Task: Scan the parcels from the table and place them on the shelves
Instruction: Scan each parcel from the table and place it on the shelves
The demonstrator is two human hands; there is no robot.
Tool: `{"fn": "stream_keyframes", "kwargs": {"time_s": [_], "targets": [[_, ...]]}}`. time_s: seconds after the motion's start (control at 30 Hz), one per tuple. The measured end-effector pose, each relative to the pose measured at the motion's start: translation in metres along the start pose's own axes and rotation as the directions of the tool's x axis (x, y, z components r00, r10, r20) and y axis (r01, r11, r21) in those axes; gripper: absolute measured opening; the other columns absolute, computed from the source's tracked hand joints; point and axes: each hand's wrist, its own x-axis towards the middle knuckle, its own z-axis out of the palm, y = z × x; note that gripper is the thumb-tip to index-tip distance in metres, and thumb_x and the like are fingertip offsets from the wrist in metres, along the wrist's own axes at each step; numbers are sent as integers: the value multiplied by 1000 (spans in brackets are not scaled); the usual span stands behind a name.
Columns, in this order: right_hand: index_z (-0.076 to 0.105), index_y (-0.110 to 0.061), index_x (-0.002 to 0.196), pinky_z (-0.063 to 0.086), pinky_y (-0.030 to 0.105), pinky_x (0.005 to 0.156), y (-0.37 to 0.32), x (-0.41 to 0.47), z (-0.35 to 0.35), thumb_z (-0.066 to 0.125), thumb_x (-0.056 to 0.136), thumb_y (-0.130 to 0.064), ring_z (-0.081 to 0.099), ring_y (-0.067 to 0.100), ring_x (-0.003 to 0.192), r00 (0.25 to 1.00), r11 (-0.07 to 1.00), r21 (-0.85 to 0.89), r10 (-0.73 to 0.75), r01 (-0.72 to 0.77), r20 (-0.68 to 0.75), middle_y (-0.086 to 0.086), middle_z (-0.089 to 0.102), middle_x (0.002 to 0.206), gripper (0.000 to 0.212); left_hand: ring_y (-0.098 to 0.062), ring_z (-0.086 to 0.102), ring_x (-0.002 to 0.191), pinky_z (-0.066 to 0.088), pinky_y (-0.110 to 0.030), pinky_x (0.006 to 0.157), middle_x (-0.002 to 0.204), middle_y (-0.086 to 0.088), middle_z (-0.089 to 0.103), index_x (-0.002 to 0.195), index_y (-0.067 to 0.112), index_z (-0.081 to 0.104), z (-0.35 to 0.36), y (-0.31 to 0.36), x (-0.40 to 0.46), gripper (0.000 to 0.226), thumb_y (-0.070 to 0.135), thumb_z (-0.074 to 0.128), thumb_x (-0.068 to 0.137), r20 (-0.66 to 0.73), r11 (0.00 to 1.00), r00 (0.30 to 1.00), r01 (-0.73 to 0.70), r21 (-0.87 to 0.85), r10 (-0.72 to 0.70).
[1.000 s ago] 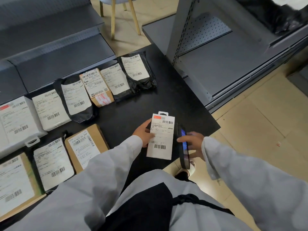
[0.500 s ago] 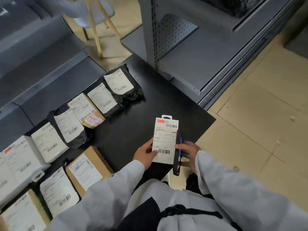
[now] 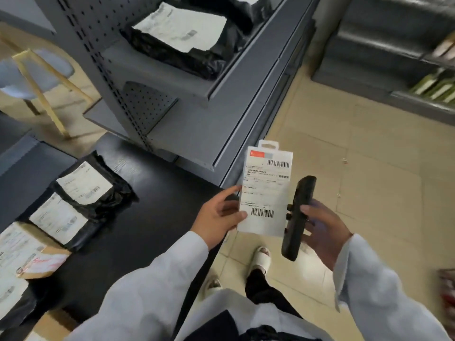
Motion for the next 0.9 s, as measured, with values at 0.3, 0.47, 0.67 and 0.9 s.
{"fn": "stream_keyframes", "kwargs": {"time_s": [0.3, 0.47, 0.67, 0.9], "targets": [[63, -15, 129, 61, 39, 75, -100, 12, -70, 85, 49, -30, 68, 42, 107, 959, 960, 123, -265, 252, 101, 22, 68, 120, 84, -8, 73, 92, 57, -21, 65, 101, 11, 76, 125, 36, 55, 75, 114, 49, 49, 3, 65, 90, 70, 992, 990, -126, 11, 125], [59, -17, 134, 56, 56, 94, -143, 38, -96, 88, 46, -29, 69, 39, 104, 918, 926, 63, -378, 373, 123, 17, 72, 115, 93, -16, 73, 97, 57, -22, 68, 107, -3, 76, 132, 30, 54, 114, 151, 87, 55, 1, 66, 87, 40, 979, 979, -202, 3, 202], [56, -21, 138, 51, 59, 98, -178, 81, -115, 97, 32, -54, 70, 36, 106, 906, 912, 74, -410, 404, 108, 14, 72, 118, 118, -15, 73, 98, 59, -25, 69, 106, -3, 76, 129, 34, 54, 142, 172, 124, 55, 4, 67, 85, -26, 969, 969, -245, -14, 244], [56, -26, 138, 47, 61, 103, -231, 146, -125, 97, 31, -54, 65, 34, 116, 903, 914, 83, -404, 396, 148, 11, 72, 120, 118, -23, 72, 100, 62, -35, 73, 108, -6, 75, 129, 30, 57, 161, 212, 192, 53, 6, 68, 83, -119, 968, 961, -252, 1, 251]]}}
